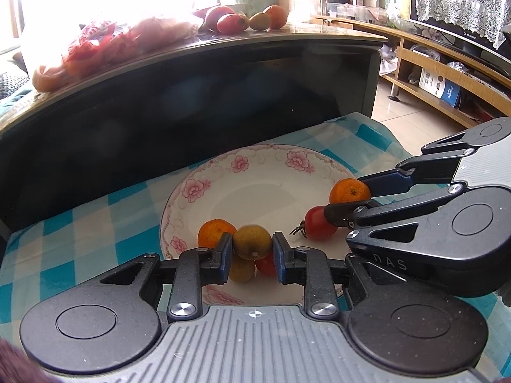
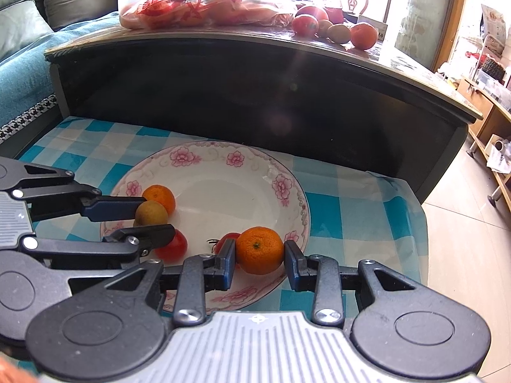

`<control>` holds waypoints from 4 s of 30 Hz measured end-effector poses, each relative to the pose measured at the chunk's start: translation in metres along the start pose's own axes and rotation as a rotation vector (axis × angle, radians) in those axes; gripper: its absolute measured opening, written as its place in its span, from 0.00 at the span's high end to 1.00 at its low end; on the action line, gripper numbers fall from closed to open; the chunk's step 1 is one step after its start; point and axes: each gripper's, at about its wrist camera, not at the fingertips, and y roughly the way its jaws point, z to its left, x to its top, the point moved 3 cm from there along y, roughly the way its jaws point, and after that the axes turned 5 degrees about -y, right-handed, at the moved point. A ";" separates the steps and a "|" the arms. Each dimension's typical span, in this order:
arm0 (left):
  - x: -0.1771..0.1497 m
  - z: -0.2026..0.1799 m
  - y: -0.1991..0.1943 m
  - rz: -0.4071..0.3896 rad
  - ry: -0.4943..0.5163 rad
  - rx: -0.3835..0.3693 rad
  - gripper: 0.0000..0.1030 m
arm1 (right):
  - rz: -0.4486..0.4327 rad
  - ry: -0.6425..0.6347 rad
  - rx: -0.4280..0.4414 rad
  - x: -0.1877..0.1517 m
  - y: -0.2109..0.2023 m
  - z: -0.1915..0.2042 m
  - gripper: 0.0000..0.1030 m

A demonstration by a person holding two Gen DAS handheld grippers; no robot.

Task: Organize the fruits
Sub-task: 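Open the left tool to drop the tan fruit while the right tool drops the mandarin into the bowl, then move both open tools back toward the remaining fruit, then lower the left tool toward a mandarin while the right tool approaches the red-yellow nectarine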

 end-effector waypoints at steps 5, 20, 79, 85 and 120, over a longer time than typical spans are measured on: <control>0.001 0.003 -0.001 0.006 -0.008 0.007 0.60 | 0.001 -0.001 -0.005 0.000 -0.001 0.000 0.64; 0.005 0.007 -0.020 -0.022 -0.005 0.030 0.51 | -0.031 -0.001 -0.001 0.004 -0.014 0.004 0.63; -0.065 0.043 -0.090 0.053 -0.019 0.056 0.43 | 0.069 -0.078 0.127 -0.024 -0.060 0.091 0.59; -0.066 0.041 -0.084 0.065 -0.016 0.063 0.43 | 0.085 -0.069 0.128 -0.024 -0.058 0.090 0.59; -0.070 0.081 -0.100 0.065 -0.101 0.086 0.38 | 0.148 -0.121 0.179 -0.022 -0.043 0.113 0.58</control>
